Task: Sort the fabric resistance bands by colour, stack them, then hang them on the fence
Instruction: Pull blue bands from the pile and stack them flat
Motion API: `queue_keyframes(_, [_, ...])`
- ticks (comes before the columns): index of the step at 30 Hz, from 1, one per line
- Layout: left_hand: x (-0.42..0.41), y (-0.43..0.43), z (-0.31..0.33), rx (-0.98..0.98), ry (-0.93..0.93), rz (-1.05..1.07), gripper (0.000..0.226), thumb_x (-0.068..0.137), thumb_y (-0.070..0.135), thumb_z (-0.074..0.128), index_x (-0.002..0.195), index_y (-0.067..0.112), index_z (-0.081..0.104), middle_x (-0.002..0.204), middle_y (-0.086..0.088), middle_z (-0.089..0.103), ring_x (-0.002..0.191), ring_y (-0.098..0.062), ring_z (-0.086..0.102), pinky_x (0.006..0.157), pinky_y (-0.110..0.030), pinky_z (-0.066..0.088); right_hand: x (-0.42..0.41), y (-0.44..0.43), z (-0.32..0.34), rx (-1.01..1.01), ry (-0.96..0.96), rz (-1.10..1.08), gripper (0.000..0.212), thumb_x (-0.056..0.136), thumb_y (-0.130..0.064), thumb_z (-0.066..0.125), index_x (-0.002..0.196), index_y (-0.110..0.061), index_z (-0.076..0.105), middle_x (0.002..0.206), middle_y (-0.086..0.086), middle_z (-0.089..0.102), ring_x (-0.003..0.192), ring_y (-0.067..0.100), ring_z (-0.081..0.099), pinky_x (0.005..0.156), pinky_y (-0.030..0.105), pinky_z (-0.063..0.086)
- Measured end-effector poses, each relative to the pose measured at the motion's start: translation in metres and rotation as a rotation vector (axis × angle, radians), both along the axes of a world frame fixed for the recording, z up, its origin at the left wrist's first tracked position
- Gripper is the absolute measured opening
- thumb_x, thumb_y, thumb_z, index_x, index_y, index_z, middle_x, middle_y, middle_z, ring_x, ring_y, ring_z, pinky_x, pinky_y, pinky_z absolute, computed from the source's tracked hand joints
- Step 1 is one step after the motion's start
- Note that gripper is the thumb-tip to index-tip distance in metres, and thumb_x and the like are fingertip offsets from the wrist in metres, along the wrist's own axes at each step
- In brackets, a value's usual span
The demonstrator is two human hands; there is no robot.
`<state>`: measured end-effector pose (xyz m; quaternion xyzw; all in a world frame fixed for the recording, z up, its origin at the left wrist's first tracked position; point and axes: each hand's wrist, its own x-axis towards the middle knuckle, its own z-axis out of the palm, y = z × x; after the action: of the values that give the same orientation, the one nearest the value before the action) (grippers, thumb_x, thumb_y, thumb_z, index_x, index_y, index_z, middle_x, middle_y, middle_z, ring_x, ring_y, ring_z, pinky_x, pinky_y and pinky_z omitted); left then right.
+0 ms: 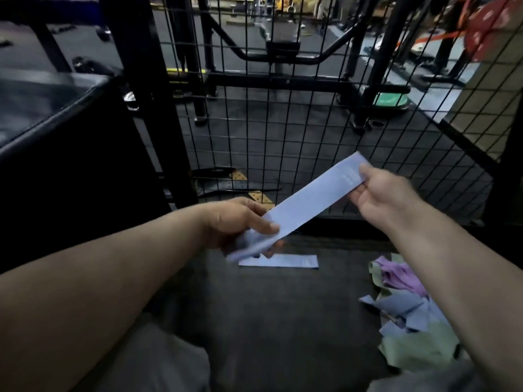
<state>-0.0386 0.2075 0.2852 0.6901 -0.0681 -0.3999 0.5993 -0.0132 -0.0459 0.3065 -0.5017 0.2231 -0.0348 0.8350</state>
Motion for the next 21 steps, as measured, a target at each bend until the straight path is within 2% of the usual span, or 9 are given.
queue_keyframes(4, [0.002, 0.018, -0.001, 0.113, -0.037, 0.167, 0.007, 0.088, 0.005, 0.068, 0.083, 0.005, 0.064, 0.069, -0.015, 0.068, 0.059, -0.025, 0.068, 0.048, -0.026, 0.052, 0.007, -0.021, 0.01, 0.037, 0.0, -0.07, 0.026, 0.105, -0.014, 0.043, 0.126, -0.004, 0.054, 0.104, 0.009, 0.068, 0.081, 0.017, 0.071, 0.05, 0.028, 0.056])
queue_keyframes(6, [0.003, 0.021, 0.0, 0.103, -0.064, 0.311, 0.004, 0.091, 0.002, 0.064, 0.088, 0.005, 0.063, 0.058, -0.009, 0.064, 0.053, -0.02, 0.066, 0.045, -0.023, 0.049, 0.006, -0.03, 0.013, 0.027, 0.009, -0.033, 0.024, 0.106, -0.017, 0.041, 0.124, -0.009, 0.054, 0.104, 0.005, 0.068, 0.083, 0.015, 0.071, 0.053, 0.031, 0.057])
queue_keyframes(8, [0.007, 0.023, -0.002, 0.092, -0.093, 0.47, 0.004, 0.092, -0.001, 0.063, 0.094, 0.002, 0.063, 0.052, -0.005, 0.061, 0.053, -0.02, 0.067, 0.046, -0.023, 0.047, 0.004, -0.034, 0.01, -0.012, 0.062, 0.045, 0.019, 0.105, -0.019, 0.042, 0.117, -0.012, 0.055, 0.102, 0.002, 0.068, 0.091, 0.015, 0.068, 0.064, 0.034, 0.055])
queue_keyframes(10, [0.012, 0.025, -0.006, 0.11, -0.143, 0.579, 0.007, 0.091, -0.004, 0.063, 0.094, 0.002, 0.064, 0.059, -0.008, 0.063, 0.053, -0.02, 0.066, 0.047, -0.024, 0.047, 0.002, -0.036, 0.005, -0.054, 0.13, 0.084, 0.014, 0.104, -0.018, 0.044, 0.109, -0.015, 0.057, 0.097, 0.0, 0.065, 0.09, 0.013, 0.064, 0.075, 0.033, 0.05])
queue_keyframes(14, [0.023, 0.03, -0.017, 0.127, -0.205, 0.784, 0.015, 0.089, -0.008, 0.062, 0.1, 0.002, 0.065, 0.079, -0.012, 0.059, 0.059, -0.016, 0.057, 0.043, -0.021, 0.05, 0.003, -0.035, 0.001, -0.119, 0.189, 0.113, 0.016, 0.103, -0.01, 0.044, 0.103, -0.021, 0.056, 0.09, 0.0, 0.061, 0.079, 0.01, 0.056, 0.068, 0.026, 0.045])
queue_keyframes(16, [0.029, 0.032, -0.022, 0.096, -0.22, 0.852, 0.016, 0.09, -0.006, 0.062, 0.101, 0.004, 0.067, 0.08, -0.01, 0.061, 0.062, -0.015, 0.058, 0.045, -0.02, 0.051, 0.003, -0.034, 0.001, -0.165, 0.203, 0.15, 0.022, 0.102, -0.005, 0.044, 0.094, -0.022, 0.056, 0.088, 0.001, 0.061, 0.075, 0.01, 0.054, 0.066, 0.025, 0.044])
queue_keyframes(19, [0.035, 0.031, -0.026, 0.072, -0.244, 0.943, 0.011, 0.09, 0.0, 0.066, 0.097, 0.009, 0.068, 0.08, -0.006, 0.064, 0.063, -0.013, 0.061, 0.045, -0.02, 0.051, 0.002, -0.034, 0.002, -0.262, 0.234, 0.198, 0.024, 0.1, -0.005, 0.044, 0.092, -0.022, 0.059, 0.087, 0.0, 0.061, 0.073, 0.011, 0.054, 0.066, 0.025, 0.044])
queue_keyframes(21, [0.036, 0.027, -0.026, 0.077, -0.27, 0.983, 0.009, 0.091, 0.003, 0.067, 0.089, 0.012, 0.067, 0.083, -0.007, 0.065, 0.069, -0.017, 0.063, 0.053, -0.025, 0.054, -0.002, -0.034, 0.0, -0.275, 0.244, 0.185, 0.021, 0.099, -0.007, 0.045, 0.093, -0.021, 0.059, 0.087, 0.0, 0.061, 0.073, 0.011, 0.056, 0.066, 0.026, 0.045])
